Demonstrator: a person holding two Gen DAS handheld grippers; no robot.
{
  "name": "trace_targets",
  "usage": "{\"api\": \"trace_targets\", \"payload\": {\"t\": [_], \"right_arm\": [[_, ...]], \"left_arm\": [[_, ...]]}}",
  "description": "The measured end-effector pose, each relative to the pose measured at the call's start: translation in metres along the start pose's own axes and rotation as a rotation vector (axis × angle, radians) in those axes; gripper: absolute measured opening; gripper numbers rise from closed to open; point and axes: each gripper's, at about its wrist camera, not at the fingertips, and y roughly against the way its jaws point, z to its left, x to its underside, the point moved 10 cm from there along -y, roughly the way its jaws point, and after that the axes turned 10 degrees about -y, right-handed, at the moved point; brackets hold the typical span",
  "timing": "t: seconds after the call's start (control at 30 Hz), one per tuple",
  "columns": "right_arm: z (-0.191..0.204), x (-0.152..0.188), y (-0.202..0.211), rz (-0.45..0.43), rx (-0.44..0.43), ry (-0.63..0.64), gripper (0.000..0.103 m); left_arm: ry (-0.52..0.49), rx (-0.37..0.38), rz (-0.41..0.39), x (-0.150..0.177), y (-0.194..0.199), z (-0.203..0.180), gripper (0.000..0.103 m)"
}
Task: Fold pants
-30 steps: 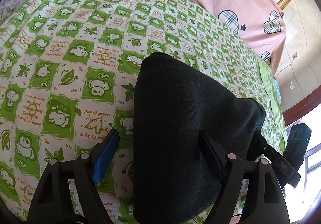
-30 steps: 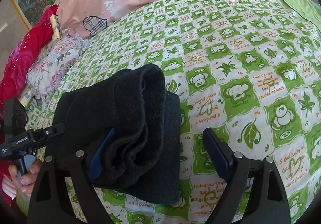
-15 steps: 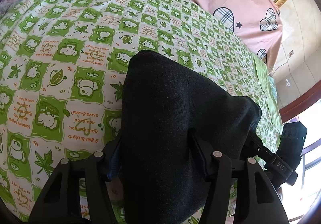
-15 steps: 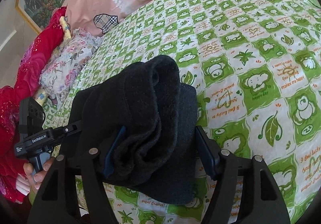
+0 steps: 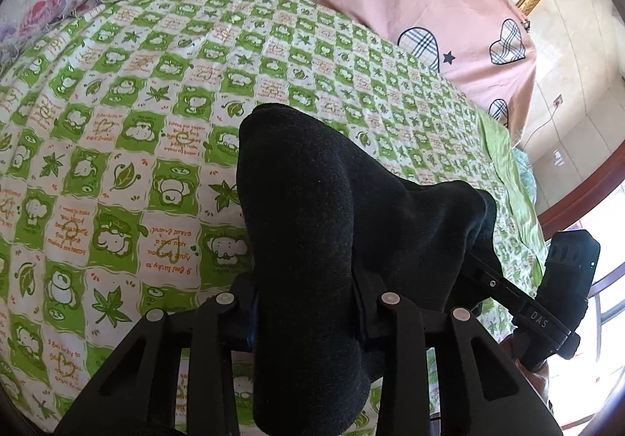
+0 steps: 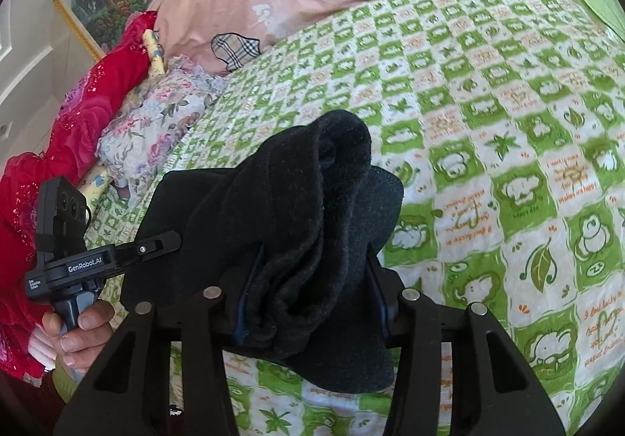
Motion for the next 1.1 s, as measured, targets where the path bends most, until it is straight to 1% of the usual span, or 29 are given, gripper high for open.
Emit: {"api": "trace_targets", "payload": {"t": [0.13,0.23,0.4,0.57,0.9,1.1], "right_arm": [[0.013,-0.003,0.002,-0.001,-0.030,0.015,0.047],[0.030,-0.008,-0.002,-0.001,-0.053,0.043,0.047],[0.058,-0.021,-0.017,0.006,-0.093,0.083,0.047],[0.087,-0.033,-0.040,0.016,-0.125,0.131,0.047],[0.124,-0.050,-0.093,0.052,-0.168,0.171,0.047],[0.133,-0.054,-0.123,0.084,-0.173,0.193,0.047]], "left_arm": [[-0.007,-0.023,-0.032,-0.004,0.016,0.002,0.034],[-0.003,-0.048,-0.061,-0.010,0.028,0.010,0.034],[0.017,-0.083,-0.101,-0.023,0.048,0.033,0.034],[0.039,-0.136,-0.130,-0.035,0.062,0.062,0.034],[0.068,-0.218,-0.156,-0.058,0.067,0.114,0.034],[0.095,-0.244,-0.146,-0.060,0.062,0.141,0.034]]}}
